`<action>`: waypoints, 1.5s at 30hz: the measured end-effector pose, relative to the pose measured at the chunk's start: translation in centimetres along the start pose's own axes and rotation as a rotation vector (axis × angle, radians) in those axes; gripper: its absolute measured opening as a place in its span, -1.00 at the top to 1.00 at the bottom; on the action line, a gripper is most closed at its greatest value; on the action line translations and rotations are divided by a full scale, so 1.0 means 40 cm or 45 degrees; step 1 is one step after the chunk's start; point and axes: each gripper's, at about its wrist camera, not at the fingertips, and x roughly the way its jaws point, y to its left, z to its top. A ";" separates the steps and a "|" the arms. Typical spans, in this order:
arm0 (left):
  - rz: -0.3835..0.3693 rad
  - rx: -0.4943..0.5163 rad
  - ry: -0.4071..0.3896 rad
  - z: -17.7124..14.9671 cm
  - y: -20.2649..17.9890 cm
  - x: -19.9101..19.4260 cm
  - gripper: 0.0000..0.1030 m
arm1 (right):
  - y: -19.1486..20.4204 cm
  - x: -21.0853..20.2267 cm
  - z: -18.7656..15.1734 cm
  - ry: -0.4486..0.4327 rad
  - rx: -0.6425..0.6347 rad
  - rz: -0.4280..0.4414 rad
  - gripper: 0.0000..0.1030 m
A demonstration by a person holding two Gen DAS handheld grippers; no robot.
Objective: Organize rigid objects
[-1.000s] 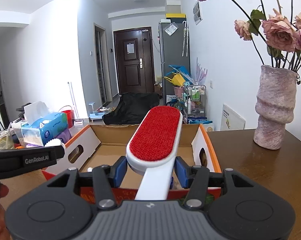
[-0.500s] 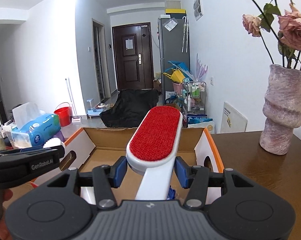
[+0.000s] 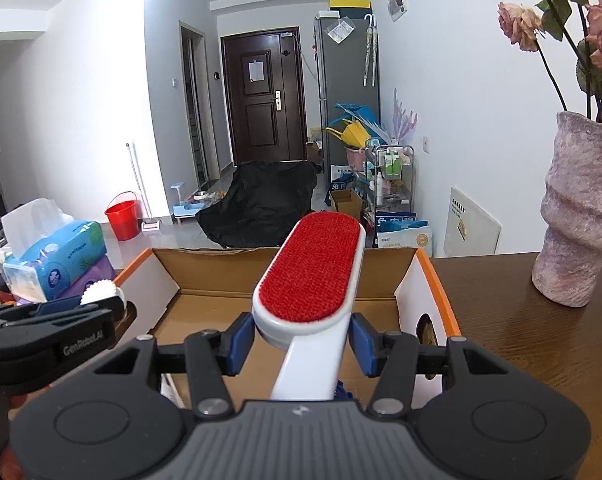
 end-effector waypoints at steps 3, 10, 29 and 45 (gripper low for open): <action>-0.006 0.007 0.020 0.002 0.001 0.013 0.25 | -0.001 0.010 0.000 0.021 0.001 0.000 0.00; 0.010 -0.007 0.013 0.010 0.015 0.012 -0.93 | -0.034 0.022 0.015 0.103 0.076 0.013 -0.39; 0.066 -0.043 0.023 0.012 0.037 -0.016 -1.00 | -0.037 -0.034 0.014 0.027 0.079 -0.026 -1.00; 0.046 -0.083 0.010 -0.024 0.069 -0.121 -1.00 | -0.042 -0.138 -0.030 -0.045 0.063 -0.024 -1.00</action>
